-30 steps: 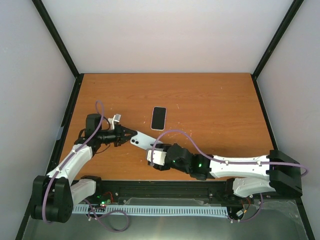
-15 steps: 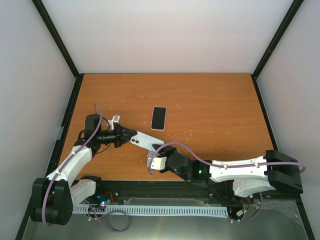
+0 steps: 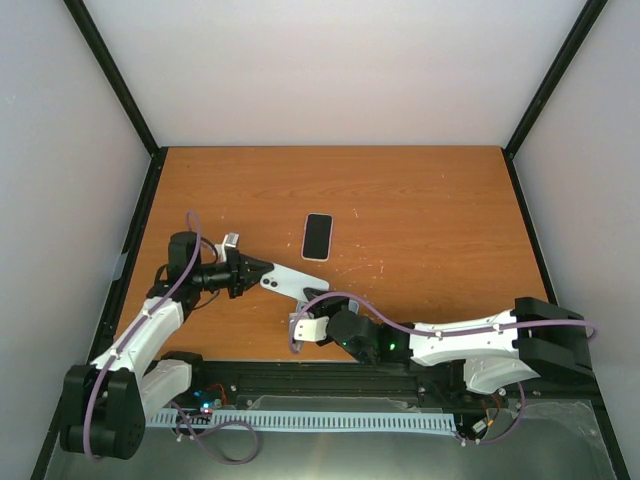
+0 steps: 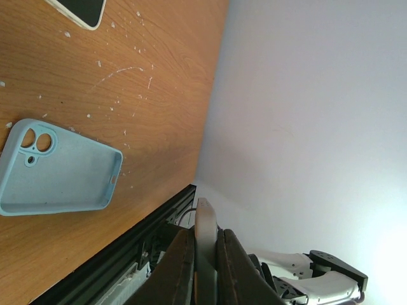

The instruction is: Put the phone into the phone case

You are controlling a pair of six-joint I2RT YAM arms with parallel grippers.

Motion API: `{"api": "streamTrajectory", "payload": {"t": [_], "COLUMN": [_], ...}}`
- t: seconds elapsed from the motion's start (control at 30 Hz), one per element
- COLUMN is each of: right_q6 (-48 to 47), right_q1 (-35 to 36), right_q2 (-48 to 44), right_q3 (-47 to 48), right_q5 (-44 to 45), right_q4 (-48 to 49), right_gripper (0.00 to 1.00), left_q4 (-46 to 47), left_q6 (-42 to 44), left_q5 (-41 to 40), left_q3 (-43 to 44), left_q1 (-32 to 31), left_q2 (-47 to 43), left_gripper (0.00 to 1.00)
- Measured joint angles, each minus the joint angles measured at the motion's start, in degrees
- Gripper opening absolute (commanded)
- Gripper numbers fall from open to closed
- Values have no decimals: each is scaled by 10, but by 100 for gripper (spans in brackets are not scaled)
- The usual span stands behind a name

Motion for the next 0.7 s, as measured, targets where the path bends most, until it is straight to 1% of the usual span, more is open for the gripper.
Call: {"api": "streamTrajectory", "payload": {"t": [0.3,0.43,0.5,0.53,0.63,0.7], "right_q6": [-28,-40,-49,-49,-33,-16], "right_q1": [5,12,16,17,19,20], "right_q2": [12,14,16,16,17,17], "right_q3": [0,-2,-2,-3,-3,-3], "right_q5": [35,54,60,61,62,59], "right_q4": [30,51,54,54,52,42], "right_gripper": [14,4,3,3,3,3], "left_q4": [12,29,29,30,36,42], "left_q6": [-26,-54,-75,-82,-87,-86], "left_q5": [2,5,5,6,8,7], "left_q3": [-14,-23,-29,-33,-38,-38], "left_q1": [0,0,0,0,0,0], "left_q2": [-9,-14,-15,-15,-19,-26], "left_gripper": [1,5,13,19,49,66]}}
